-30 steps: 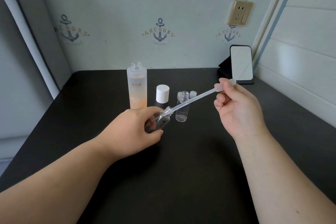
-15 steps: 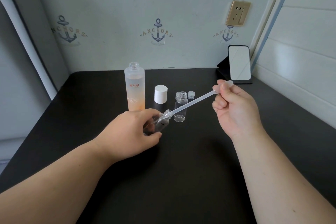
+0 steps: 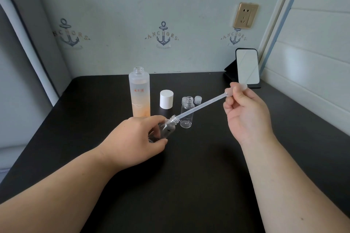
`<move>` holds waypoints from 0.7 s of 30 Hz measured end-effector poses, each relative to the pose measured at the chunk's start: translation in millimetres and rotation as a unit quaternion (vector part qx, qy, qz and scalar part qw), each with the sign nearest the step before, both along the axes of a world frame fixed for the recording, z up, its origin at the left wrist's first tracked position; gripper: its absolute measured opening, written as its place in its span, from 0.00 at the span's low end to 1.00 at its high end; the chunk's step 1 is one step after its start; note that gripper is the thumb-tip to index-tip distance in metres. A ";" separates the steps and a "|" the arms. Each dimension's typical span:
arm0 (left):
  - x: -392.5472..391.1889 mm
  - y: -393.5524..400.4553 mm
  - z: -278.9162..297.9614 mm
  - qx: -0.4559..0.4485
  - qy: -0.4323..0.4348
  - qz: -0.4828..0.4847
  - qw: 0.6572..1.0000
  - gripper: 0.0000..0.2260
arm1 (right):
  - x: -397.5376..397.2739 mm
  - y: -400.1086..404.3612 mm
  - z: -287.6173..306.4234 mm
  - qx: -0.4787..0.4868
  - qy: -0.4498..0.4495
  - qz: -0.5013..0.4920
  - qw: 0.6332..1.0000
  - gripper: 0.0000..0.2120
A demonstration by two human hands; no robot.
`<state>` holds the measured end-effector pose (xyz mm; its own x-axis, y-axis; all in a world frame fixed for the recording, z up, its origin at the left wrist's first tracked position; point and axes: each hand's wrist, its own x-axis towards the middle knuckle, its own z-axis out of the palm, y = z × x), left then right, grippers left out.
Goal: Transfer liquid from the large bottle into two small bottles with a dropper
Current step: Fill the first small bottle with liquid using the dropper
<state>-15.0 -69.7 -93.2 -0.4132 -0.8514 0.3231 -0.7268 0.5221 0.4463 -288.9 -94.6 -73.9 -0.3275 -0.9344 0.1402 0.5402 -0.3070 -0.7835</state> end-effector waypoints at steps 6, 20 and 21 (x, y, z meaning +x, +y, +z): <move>2.0 -1.9 -0.7 0.016 0.027 -0.001 0.999 0.15 | -8.8 -1.6 0.6 -0.016 -0.060 0.003 0.998 0.06; -2.2 -5.5 -4.8 0.114 0.085 0.010 0.990 0.20 | -2.3 -3.3 -1.1 0.003 -0.121 0.027 0.992 0.16; -1.1 -4.4 -3.8 0.102 0.095 0.006 0.990 0.20 | -2.7 -3.7 -1.5 0.002 -0.128 0.030 0.991 0.15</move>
